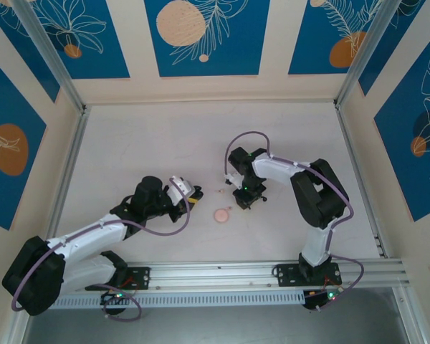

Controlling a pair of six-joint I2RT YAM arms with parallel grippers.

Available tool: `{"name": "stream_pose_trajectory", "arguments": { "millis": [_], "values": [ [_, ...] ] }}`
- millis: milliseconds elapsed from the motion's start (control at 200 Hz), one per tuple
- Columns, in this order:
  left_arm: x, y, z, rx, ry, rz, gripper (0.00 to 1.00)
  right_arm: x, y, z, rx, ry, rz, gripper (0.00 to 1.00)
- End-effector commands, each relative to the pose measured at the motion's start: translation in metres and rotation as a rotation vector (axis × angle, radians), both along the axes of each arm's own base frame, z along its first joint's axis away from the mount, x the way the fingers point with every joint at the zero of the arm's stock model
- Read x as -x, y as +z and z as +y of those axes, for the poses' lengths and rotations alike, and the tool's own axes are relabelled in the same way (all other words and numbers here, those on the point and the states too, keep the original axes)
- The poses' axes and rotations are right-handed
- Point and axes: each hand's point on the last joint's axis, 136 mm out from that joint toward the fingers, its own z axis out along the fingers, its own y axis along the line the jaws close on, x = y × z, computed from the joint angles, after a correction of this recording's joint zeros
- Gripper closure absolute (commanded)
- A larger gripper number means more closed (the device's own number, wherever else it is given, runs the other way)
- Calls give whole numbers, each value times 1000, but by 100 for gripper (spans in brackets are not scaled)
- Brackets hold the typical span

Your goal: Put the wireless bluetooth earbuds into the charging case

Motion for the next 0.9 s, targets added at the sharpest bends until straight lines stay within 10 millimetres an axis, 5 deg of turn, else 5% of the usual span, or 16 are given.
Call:
{"name": "stream_pose_trajectory", "arguments": {
  "millis": [0, 590, 895],
  "values": [
    [-1, 2, -2, 26, -8, 2, 86, -11, 17, 15, -111, -38, -90, 78],
    [13, 5, 1, 70, -30, -1, 87, -18, 78, 16, -467, -187, -321, 78],
    [17, 1, -4, 102, -52, 23, 87, -16, 94, 14, -569, -211, -369, 78]
  ]
}}
